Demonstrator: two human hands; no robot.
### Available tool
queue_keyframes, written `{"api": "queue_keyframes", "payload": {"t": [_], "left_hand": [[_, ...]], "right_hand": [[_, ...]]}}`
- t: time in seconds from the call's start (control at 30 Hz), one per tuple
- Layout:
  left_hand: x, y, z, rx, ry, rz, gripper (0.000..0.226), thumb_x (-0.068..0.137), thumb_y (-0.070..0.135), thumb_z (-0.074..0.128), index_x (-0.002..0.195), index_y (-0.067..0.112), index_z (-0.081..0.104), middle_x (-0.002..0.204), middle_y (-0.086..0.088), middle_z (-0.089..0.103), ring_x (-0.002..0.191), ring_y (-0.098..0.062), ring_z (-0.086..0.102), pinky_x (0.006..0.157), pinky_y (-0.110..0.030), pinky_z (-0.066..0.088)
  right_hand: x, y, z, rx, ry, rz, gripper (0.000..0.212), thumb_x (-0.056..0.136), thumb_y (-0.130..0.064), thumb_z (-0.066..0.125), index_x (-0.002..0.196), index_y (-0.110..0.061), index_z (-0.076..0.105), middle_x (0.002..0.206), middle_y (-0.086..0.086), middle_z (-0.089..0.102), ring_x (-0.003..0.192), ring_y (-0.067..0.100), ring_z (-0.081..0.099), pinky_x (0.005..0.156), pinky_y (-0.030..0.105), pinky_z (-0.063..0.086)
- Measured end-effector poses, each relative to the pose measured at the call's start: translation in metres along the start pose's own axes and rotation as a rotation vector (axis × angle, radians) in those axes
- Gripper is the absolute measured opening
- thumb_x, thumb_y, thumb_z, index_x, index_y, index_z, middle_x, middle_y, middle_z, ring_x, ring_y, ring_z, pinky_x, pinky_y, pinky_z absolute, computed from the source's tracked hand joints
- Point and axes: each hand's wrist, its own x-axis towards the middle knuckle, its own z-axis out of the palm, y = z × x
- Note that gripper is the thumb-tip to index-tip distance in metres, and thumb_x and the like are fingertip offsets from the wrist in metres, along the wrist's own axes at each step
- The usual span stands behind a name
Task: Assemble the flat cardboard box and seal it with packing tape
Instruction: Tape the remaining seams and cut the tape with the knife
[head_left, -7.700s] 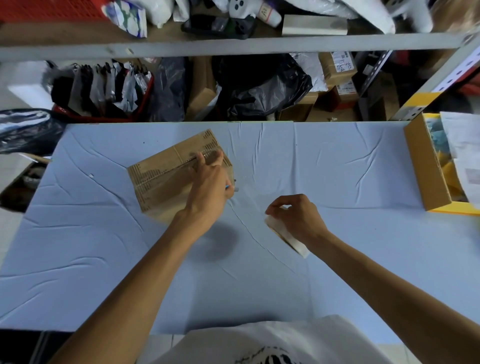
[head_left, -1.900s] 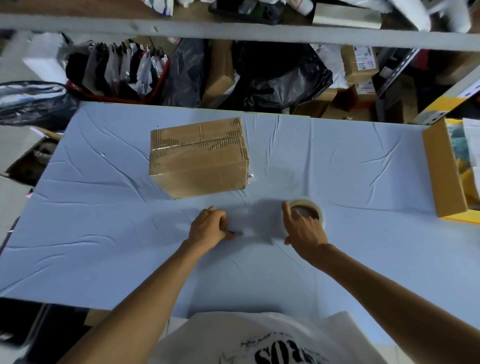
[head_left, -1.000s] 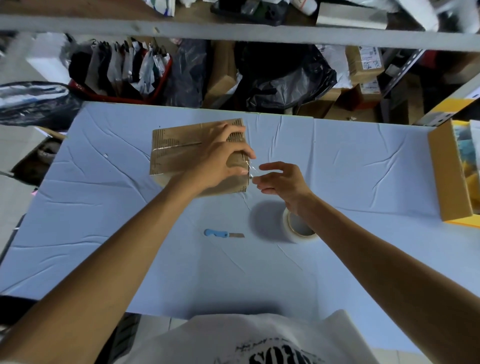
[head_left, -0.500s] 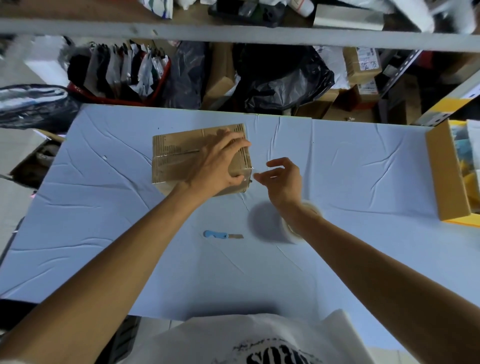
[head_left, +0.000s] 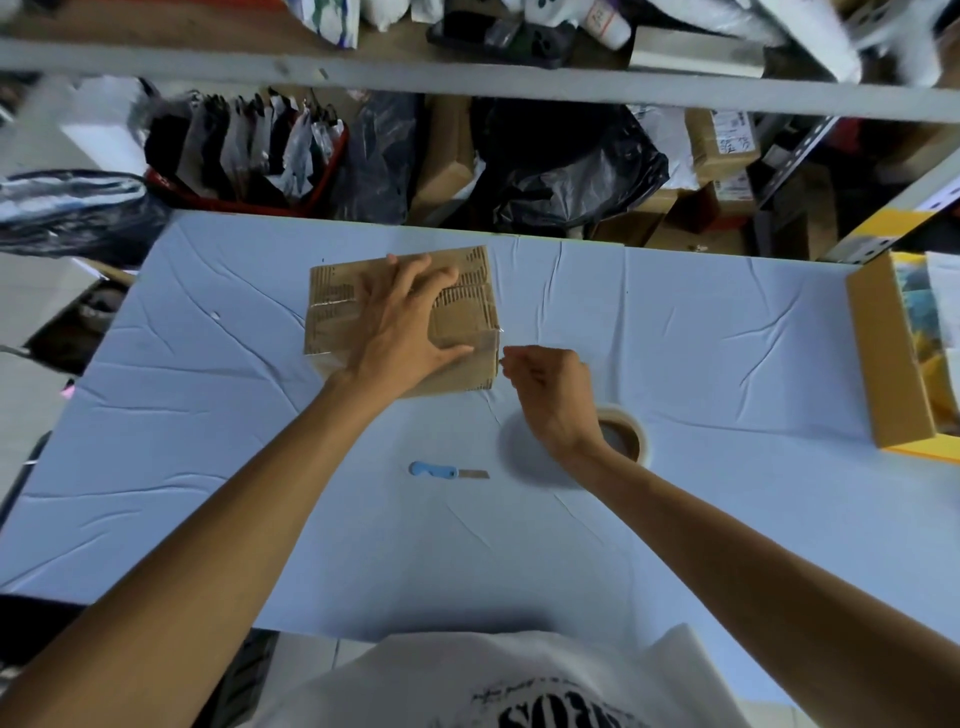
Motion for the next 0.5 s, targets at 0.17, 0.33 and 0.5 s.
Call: {"api": "queue_keyframes", "payload": {"t": [0.17,0.33,0.5], "left_hand": [[-0.001,0.001,0.002,-0.025,0.022,-0.011,0.088,0.063,0.062,0.072,0.137,0.023,0.047,0.146,-0.008,0.040,0.141,-0.039,0.021,0.112,-0.063,0.013],[-0.006,0.005,0.006,-0.030,0.032,-0.016,0.082,0.069,0.050,0.075,0.140,0.023,0.045,0.152,-0.008,0.034,0.143,-0.039,0.017,0.113,-0.064,0.008],[-0.008,0.005,0.014,-0.016,0.058,-0.018,0.076,0.070,0.049,0.076,0.137,0.024,0.048,0.151,-0.006,0.037,0.143,-0.039,0.020,0.113,-0.063,0.011]], "right_hand": [[0.005,-0.014,0.005,0.011,-0.014,0.013,0.041,0.089,-0.002,0.045,0.052,-0.016,0.034,0.048,-0.006,0.024,0.048,0.011,0.018,0.043,0.019,0.017],[0.012,-0.016,0.015,0.066,0.061,0.099,0.035,0.086,-0.017,0.060,0.055,-0.004,0.052,0.050,0.002,0.032,0.052,0.011,0.022,0.048,0.028,0.021],[0.025,-0.024,0.022,0.184,0.151,0.276,0.041,0.077,-0.023,0.074,0.054,-0.001,0.048,0.053,0.007,0.028,0.055,0.018,0.019,0.044,0.029,0.016]]}}
